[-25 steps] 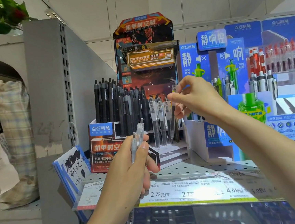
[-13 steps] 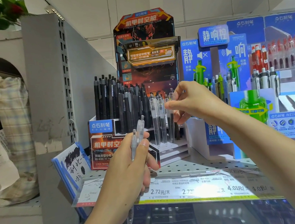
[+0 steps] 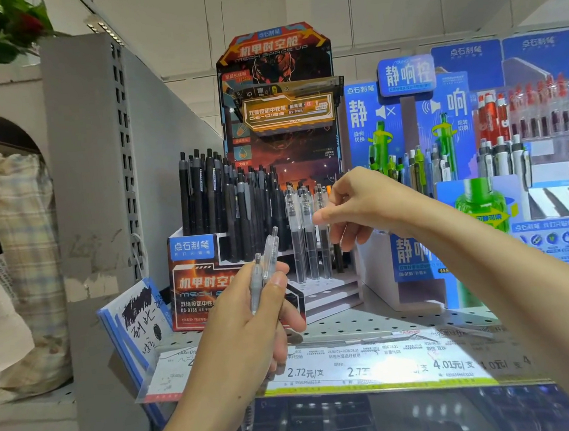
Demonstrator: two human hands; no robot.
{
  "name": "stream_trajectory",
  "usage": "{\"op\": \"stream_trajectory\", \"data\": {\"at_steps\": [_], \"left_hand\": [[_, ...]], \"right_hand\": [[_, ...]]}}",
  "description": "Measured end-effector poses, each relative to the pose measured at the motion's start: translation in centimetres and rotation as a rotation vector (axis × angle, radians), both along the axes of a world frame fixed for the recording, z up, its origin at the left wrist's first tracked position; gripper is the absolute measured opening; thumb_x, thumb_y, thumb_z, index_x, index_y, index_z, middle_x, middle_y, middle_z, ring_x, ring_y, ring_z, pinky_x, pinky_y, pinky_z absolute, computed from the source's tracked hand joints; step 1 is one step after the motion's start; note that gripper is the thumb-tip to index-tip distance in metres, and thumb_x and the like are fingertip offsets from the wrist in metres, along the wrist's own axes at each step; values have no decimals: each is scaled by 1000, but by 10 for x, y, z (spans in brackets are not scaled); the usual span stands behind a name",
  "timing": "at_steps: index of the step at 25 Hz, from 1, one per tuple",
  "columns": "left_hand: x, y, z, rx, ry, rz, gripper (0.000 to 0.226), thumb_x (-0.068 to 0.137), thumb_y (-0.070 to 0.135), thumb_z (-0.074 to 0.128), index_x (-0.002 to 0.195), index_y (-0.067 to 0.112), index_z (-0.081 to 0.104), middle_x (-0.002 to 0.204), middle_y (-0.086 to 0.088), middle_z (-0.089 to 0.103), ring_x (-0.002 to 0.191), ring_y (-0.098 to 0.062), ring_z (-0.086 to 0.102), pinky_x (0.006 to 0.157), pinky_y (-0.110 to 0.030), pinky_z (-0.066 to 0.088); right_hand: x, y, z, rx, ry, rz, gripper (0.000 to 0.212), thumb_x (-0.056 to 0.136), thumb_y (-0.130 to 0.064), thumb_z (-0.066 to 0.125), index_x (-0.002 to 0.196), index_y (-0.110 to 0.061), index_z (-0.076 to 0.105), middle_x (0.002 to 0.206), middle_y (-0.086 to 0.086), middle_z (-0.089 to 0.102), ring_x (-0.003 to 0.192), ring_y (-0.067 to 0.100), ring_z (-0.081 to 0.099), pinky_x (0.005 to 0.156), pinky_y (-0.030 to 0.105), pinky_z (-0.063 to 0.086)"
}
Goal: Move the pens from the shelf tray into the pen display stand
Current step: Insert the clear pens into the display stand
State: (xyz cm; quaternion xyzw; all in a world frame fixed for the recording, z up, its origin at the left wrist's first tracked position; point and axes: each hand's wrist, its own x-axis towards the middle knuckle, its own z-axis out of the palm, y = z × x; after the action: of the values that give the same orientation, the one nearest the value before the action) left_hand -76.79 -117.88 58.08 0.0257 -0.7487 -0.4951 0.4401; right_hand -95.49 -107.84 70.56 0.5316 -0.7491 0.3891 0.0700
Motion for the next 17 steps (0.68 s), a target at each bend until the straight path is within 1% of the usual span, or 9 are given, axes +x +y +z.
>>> {"op": "stream_trajectory", "data": {"at_steps": [4, 7, 9, 10, 11, 12, 13, 15, 17], "left_hand": [[0, 1, 1, 19, -11, 8, 26, 89, 60, 49, 92, 39, 65, 67, -10, 69, 41, -17, 48, 44, -30, 44], [1, 2, 0, 34, -21, 16, 30, 88, 61, 50, 89, 37, 66, 66, -18, 67, 41, -17, 48, 43, -29, 44], [2, 3, 1, 54, -20, 11, 33, 88, 58, 50, 87, 32, 69, 66, -23, 66, 39, -16, 49, 41, -23, 44], [2, 3, 3, 65, -15, -1, 34, 89, 56, 50, 90, 28, 70, 67, -21, 68, 37, -16, 49, 40, -22, 44], [1, 3, 6, 78, -6, -19, 36, 92, 52, 50, 95, 23, 71, 68, -18, 70, 36, -16, 49, 38, -23, 44], [0, 3, 10, 91, 6, -41, 36, 95, 49, 51, 98, 19, 70, 69, -16, 72, 34, -16, 48, 37, -25, 44], [-1, 3, 15, 93, 17, -60, 37, 97, 48, 51, 100, 17, 70, 71, -15, 73, 34, -16, 49, 36, -24, 43], [-6, 6, 26, 53, 37, -84, 37, 96, 51, 51, 101, 19, 69, 74, -14, 74, 36, -15, 51, 36, -21, 40], [-12, 10, 35, -5, 55, -96, 34, 97, 52, 50, 101, 24, 69, 75, -13, 75, 38, -14, 52, 35, -19, 39]], "right_hand": [[1, 2, 2, 88, 10, -6, 27, 93, -24, 72, 75, -8, 58, 66, 6, 76, 54, 18, 72, 39, 17, 43], [5, 5, 5, 118, 77, -47, 28, 92, -28, 72, 75, -8, 62, 64, 4, 75, 53, 16, 71, 43, 18, 43], [10, 10, 4, 66, 214, -140, 36, 90, -38, 73, 69, -9, 65, 59, 1, 73, 50, 12, 67, 47, 19, 45], [12, 13, 2, -13, 276, -167, 39, 89, -42, 73, 66, -11, 65, 56, 0, 71, 47, 10, 63, 45, 17, 43], [16, 16, -1, -104, 289, -141, 40, 89, -43, 72, 65, -12, 65, 55, -1, 69, 45, 10, 60, 43, 15, 41], [21, 18, -3, -175, 237, -54, 37, 90, -41, 72, 67, -13, 67, 57, 0, 70, 45, 10, 59, 44, 16, 40], [26, 21, -5, -209, 134, 81, 33, 91, -39, 71, 71, -13, 69, 61, 1, 71, 49, 12, 59, 47, 18, 42], [36, 24, -5, -164, -94, 343, 27, 95, -37, 67, 82, -14, 74, 70, 1, 69, 57, 13, 59, 52, 23, 45], [39, 22, -8, -87, -201, 496, 27, 96, -35, 65, 91, -10, 75, 72, 1, 63, 62, 12, 56, 54, 22, 43]]}}
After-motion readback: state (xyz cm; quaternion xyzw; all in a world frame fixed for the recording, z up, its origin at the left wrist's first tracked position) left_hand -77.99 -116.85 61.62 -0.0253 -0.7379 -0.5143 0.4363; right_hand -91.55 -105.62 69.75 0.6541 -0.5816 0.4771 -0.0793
